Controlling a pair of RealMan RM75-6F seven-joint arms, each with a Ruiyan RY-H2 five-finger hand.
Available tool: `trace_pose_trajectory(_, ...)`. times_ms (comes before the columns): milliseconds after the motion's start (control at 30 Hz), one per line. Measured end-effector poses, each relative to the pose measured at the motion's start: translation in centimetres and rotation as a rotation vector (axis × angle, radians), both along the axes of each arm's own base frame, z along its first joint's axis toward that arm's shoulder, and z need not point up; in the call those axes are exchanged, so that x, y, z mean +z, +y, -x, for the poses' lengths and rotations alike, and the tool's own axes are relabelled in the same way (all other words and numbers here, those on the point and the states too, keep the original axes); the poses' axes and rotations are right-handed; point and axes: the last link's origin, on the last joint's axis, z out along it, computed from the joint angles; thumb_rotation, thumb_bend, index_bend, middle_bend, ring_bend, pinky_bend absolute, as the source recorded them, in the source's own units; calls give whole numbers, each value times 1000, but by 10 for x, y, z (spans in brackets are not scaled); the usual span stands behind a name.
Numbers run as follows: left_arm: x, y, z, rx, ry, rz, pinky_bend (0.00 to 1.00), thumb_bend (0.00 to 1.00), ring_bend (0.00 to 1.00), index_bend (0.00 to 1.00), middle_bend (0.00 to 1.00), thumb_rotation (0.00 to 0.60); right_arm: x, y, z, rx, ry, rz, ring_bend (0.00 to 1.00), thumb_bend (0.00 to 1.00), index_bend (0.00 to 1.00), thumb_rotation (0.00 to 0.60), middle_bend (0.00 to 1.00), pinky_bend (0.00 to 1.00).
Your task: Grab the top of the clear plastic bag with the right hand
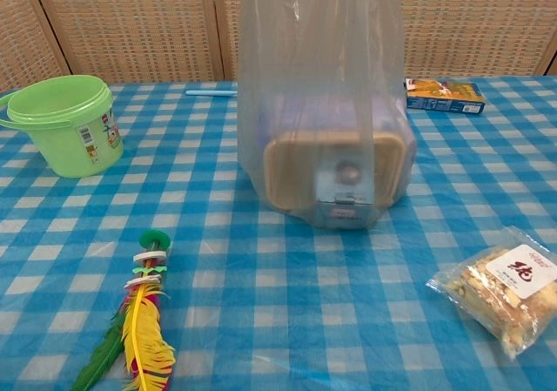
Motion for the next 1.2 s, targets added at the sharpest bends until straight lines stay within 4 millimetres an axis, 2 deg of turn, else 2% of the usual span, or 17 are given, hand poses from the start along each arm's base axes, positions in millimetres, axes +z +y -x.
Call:
trace_pose_trajectory(300,-1,3,0,3,4,4,0,0,0,0,0,600,-3,-4,-1,-2,-15,-31,0,0,32,600,0,0)
trace_pose_trajectory(500,-2,10,2,28,18,-6,0,0,0,0,0,600,-8,-31,-12,30,-74,-142,0,0,24,600,0,0)
trace_pose_trajectory(700,-4,19,4,60,27,-23,0,0,0,0,0,600,-4,-75,-42,122,-200,-281,0,0,24,600,0,0)
trace_pose_trajectory(833,-5,25,7,88,30,-27,0,0,0,0,0,600,3,-100,-69,188,-314,-386,0,0,24,600,0,0)
trace_pose_trajectory(1033,-8,34,10,125,37,-17,0,0,0,0,0,600,8,-129,-108,248,-449,-546,0,0,39,600,0,0)
trace_pose_trajectory(1200,-11,41,12,150,41,-9,0,0,0,0,0,600,1,-152,-137,255,-469,-665,0,0,49,600,0,0)
